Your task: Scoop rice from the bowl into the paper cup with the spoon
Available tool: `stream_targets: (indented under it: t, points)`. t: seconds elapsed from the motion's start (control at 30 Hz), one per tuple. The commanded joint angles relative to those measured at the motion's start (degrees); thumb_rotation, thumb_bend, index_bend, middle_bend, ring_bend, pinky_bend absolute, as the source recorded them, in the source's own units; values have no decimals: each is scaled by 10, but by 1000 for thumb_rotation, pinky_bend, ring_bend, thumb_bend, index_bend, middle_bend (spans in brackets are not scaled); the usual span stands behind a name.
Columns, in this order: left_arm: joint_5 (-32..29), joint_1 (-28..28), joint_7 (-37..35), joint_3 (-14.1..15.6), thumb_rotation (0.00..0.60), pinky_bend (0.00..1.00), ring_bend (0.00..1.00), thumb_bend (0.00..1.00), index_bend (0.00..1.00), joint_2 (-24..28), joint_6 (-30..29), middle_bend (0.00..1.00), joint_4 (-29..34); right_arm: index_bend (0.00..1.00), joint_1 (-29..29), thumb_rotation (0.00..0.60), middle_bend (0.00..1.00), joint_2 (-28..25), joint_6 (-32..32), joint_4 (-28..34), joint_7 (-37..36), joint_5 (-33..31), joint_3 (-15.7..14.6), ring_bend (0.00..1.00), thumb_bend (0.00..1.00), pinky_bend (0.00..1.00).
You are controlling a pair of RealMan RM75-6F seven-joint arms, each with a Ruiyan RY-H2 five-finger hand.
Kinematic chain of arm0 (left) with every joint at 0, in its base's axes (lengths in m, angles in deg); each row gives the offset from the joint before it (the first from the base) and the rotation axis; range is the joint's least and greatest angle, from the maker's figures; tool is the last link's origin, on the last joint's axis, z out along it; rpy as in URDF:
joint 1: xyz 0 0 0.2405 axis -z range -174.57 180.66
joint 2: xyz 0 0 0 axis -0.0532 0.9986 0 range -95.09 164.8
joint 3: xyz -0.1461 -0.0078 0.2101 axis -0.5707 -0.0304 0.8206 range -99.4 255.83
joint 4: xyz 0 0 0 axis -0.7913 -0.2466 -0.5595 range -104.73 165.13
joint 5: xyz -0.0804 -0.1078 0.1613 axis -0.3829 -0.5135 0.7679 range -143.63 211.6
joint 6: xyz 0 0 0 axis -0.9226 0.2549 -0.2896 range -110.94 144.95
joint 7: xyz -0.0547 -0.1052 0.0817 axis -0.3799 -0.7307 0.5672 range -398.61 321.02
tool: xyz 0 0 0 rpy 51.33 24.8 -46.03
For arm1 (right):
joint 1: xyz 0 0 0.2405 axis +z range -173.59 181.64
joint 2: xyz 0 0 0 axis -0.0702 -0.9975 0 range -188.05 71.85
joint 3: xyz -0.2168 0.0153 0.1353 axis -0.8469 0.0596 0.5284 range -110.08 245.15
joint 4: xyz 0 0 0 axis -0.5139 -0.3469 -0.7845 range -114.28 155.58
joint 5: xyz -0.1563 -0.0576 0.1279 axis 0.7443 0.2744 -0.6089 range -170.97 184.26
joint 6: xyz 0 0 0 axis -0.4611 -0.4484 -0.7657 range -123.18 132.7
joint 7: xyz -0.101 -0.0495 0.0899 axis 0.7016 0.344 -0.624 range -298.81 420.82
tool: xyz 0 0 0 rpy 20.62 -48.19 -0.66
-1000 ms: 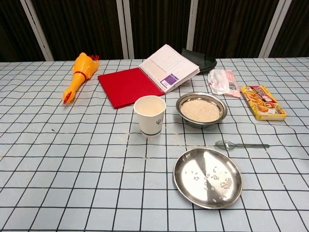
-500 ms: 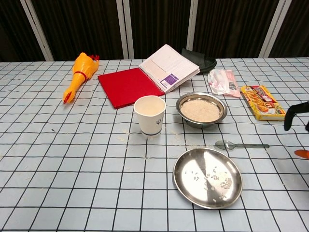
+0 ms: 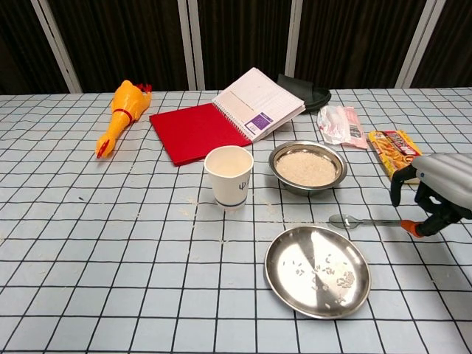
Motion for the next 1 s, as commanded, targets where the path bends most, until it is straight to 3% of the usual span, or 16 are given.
stream_targets:
  t: [0.03, 1.0]
  points:
    - [0, 0, 0, 0, 600, 0, 0, 0, 0, 0, 0, 0, 1, 487, 7, 600, 922, 7, 1, -10, 5, -11, 2, 980, 394, 885]
    - [-7, 2, 5, -1, 600, 0, 0, 0, 0, 0, 4, 0, 3, 540, 34, 600, 922, 47, -3, -77, -16, -58, -2, 980, 395, 884]
